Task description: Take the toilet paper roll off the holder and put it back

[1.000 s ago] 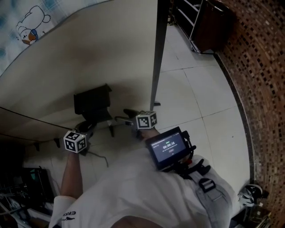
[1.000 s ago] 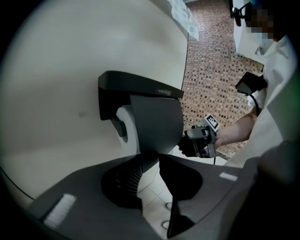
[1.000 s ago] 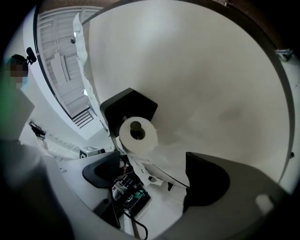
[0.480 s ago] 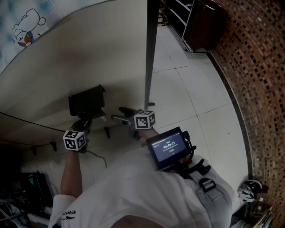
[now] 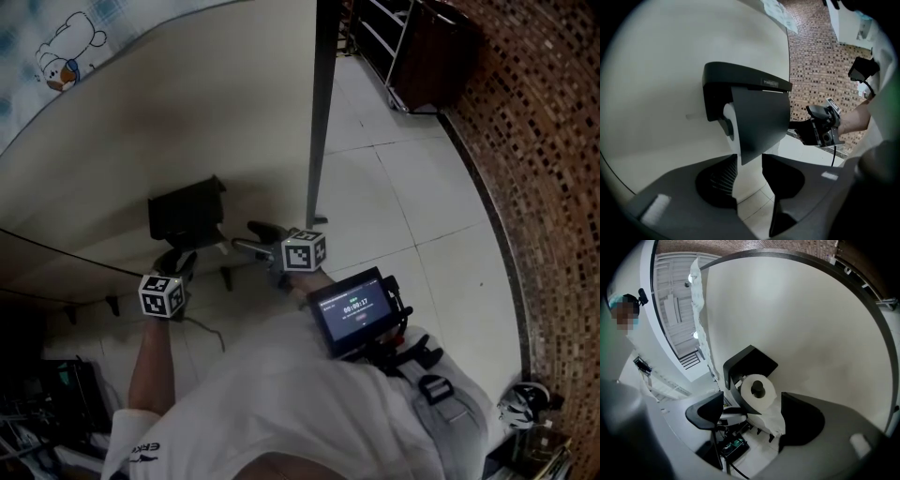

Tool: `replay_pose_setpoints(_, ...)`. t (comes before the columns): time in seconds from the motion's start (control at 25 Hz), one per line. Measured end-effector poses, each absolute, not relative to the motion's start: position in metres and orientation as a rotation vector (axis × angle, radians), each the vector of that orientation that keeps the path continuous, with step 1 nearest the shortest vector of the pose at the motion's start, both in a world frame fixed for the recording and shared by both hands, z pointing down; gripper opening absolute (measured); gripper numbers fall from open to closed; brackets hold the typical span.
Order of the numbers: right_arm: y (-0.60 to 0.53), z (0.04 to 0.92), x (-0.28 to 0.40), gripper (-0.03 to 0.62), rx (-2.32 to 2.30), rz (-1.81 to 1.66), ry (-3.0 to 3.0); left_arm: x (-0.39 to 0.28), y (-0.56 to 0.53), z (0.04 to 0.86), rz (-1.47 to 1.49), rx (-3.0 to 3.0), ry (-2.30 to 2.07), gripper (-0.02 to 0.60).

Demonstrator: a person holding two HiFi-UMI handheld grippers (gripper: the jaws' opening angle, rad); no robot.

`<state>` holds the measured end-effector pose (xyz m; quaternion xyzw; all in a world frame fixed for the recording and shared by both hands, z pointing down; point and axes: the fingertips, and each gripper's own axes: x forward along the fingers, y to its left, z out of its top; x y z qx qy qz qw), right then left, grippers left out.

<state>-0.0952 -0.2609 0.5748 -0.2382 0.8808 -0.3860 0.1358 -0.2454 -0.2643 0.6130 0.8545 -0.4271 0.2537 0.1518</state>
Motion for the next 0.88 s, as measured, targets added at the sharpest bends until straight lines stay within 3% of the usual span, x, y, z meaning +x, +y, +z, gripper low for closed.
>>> replay_pose_setpoints(0.12, -0.26, 0.567, -0.094, 0.374, -0.712, -1.078, 2.551, -0.258, -0.261, 0.613, 0.682, 2.418, -1.311, 0.176)
replay_pose_setpoints(0.44, -0.253, 0.547, -0.079, 0.301, -0.81, -0.89, 2.63, -0.263, -0.236, 0.594, 0.47, 2.362, -1.588, 0.159)
replay_pose_setpoints(0.68, -0.247, 0.507, -0.084, 0.243, -0.885, -0.669, 2.735, -0.243, -0.222, 0.531, 0.23, 2.451, -1.693, 0.096)
replay_pose_setpoints(0.88, -0.235, 0.483, -0.095, 0.155, -1.007, -0.457, 2.815, -0.252, -0.209, 0.506, 0.046, 2.451, -1.752, 0.029)
